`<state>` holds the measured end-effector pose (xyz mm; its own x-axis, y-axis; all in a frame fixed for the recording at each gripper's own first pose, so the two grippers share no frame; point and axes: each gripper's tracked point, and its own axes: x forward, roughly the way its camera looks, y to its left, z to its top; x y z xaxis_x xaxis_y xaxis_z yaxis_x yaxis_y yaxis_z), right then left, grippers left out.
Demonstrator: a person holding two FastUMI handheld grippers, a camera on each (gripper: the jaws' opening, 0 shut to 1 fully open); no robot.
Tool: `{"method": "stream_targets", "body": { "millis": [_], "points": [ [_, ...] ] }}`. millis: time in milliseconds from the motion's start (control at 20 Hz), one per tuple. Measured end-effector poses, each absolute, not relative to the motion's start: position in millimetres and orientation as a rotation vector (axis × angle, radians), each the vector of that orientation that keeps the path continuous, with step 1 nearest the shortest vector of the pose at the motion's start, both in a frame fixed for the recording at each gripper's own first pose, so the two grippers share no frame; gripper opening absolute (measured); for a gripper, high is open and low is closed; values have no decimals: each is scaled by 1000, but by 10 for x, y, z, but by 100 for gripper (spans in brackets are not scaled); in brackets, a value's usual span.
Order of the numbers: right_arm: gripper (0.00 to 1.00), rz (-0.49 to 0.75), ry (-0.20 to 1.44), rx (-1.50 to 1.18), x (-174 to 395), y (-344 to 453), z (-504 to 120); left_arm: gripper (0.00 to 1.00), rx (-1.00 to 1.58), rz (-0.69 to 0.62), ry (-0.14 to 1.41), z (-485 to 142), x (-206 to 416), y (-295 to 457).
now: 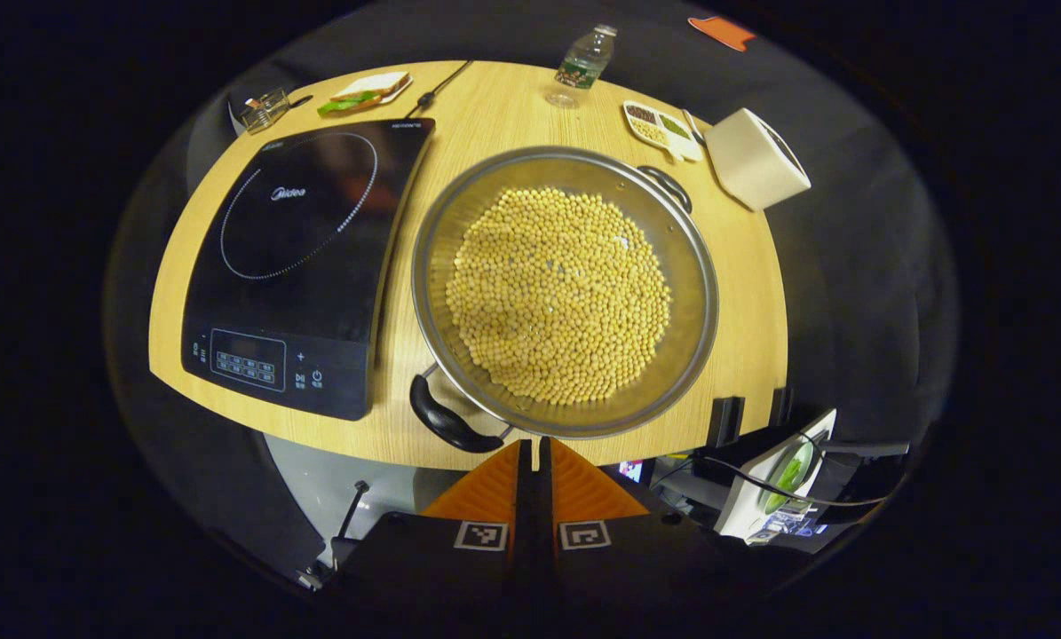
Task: First push the handle of the pot to place it horizontally, then grasp the pot with both hands and set it on the induction cooktop.
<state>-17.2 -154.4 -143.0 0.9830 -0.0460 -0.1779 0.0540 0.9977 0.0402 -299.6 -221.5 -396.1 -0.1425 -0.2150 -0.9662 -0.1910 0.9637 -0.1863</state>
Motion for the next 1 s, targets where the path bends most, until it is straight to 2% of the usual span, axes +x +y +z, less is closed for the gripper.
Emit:
{"method": "stream_targets", "body": {
  "millis": [250, 400, 900, 1000],
  "points": [
    [95, -59, 193, 41, -218, -1567, -1487, 8, -341, -12, 1819, -4097, -3287, -2309],
    [95, -64, 198, 48, -216, -1567, -1501, 8, -359, 38, 1856, -4214, -3392, -2283],
    [95, -72, 222, 66, -235, -1567, -1596, 10, -324, 170, 1845, -4533, -3335, -2067],
    [95, -74, 229, 66, -240, -1565, -1623, 7, -309, 186, 1837, -4569, -3322, -2003]
  ]
}}
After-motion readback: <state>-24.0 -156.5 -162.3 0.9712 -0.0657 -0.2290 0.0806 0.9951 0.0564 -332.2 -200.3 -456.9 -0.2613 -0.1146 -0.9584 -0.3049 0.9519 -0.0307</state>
